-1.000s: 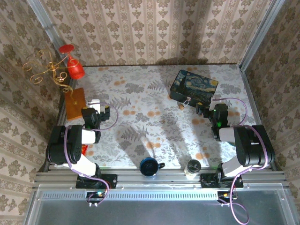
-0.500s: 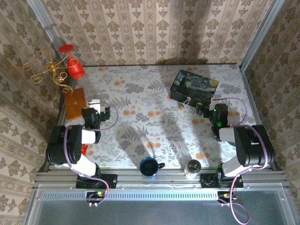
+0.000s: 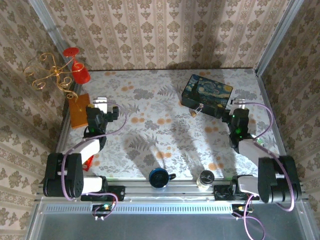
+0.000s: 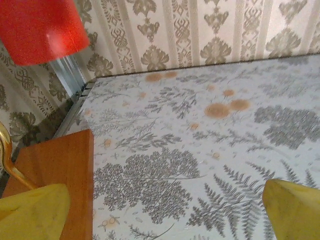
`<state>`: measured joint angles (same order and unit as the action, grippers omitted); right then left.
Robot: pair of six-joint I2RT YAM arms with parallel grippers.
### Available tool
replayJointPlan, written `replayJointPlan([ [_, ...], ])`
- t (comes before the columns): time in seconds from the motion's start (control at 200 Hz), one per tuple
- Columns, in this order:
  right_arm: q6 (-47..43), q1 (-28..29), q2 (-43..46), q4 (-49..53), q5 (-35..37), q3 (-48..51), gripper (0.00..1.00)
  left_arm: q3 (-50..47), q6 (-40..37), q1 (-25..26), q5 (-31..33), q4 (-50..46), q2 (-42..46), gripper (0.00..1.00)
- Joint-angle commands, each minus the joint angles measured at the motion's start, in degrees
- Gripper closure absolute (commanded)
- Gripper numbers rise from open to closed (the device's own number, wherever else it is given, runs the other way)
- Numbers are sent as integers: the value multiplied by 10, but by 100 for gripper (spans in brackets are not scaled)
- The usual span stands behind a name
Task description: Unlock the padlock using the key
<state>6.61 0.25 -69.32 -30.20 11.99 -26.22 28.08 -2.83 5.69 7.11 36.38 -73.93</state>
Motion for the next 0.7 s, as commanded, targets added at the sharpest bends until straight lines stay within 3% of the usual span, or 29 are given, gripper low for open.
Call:
replayJointPlan([
  [0.0, 73, -4, 49, 170, 77, -74, 0, 57, 74, 7, -17, -52, 13, 0],
  [0.195, 139, -7, 35, 360, 67, -190, 0, 159, 220, 60, -39, -106, -47, 0],
  [0.295, 178, -11, 1, 430, 41, -244, 0, 220, 239, 103, -47, -133, -95, 0],
  [0.53, 245, -12, -63, 446, 2, -280, 8, 379, 215, 209, -64, -208, -247, 0],
  [0.695, 257, -13, -131, 454, -22, -310, 13, 494, 250, 252, -133, -258, -362, 0],
])
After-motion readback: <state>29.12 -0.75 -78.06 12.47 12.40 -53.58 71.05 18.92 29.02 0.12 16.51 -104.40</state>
